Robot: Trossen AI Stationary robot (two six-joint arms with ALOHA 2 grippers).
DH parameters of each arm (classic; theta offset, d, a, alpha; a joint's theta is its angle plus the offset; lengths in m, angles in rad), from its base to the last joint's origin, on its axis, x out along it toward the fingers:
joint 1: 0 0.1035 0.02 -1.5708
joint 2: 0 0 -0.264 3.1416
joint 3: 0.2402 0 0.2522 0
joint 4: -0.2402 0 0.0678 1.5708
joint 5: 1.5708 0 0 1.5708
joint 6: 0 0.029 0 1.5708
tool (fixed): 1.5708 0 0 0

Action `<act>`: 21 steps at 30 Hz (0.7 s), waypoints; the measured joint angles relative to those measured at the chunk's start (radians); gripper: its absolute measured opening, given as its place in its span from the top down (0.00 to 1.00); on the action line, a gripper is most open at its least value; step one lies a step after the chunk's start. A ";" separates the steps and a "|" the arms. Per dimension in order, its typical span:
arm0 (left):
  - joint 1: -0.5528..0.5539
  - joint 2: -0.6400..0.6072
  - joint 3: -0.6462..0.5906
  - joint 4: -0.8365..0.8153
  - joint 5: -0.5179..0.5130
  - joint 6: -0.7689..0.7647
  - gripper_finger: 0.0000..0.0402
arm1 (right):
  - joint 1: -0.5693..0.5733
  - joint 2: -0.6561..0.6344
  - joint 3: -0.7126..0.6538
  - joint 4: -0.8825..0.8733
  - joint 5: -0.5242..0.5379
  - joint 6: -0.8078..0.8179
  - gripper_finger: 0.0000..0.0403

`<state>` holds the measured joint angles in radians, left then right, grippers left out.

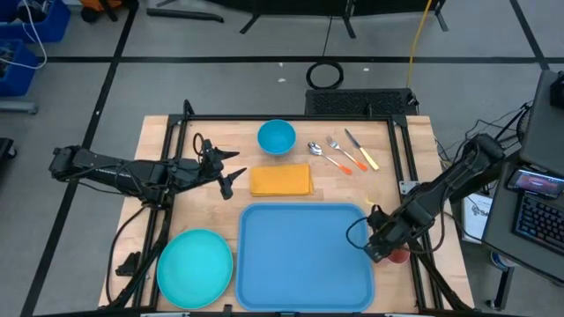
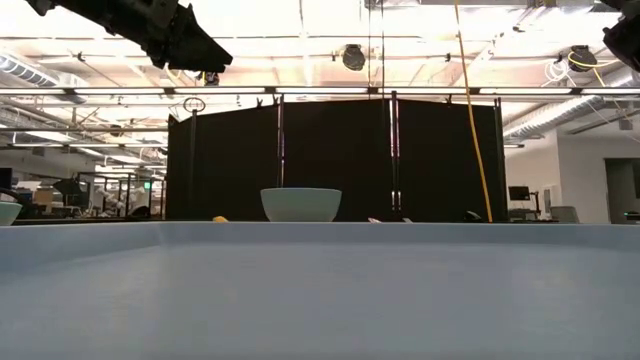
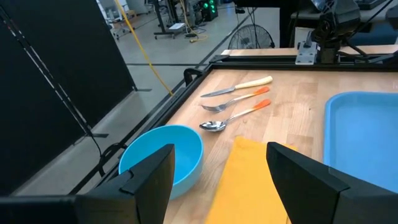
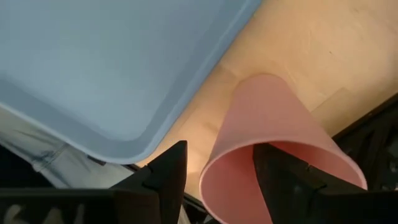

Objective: Set up tray
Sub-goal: Put the pink cup on the blue serving tray

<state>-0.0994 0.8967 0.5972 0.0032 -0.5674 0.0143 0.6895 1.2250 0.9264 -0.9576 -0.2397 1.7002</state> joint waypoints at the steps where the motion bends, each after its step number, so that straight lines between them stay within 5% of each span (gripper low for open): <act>1: 0.000 0.000 0.000 0.000 0.000 0.000 0.36 | 0.000 0.007 0.000 0.000 0.000 -0.010 0.57; 8: 0.000 0.000 0.000 0.000 0.000 -0.004 0.36 | 0.000 0.034 0.000 -0.003 0.000 -0.031 0.62; 18: 0.000 0.000 0.000 0.000 0.000 -0.004 0.36 | 0.000 0.032 0.000 -0.004 -0.001 -0.050 0.95; 21: 0.000 0.000 0.000 0.000 0.000 -0.004 0.36 | 0.000 0.029 0.000 -0.015 -0.004 -0.055 0.97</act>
<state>-0.0994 0.8967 0.5972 0.0032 -0.5674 0.0101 0.6891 1.2545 0.9268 -0.9727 -0.2438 1.6451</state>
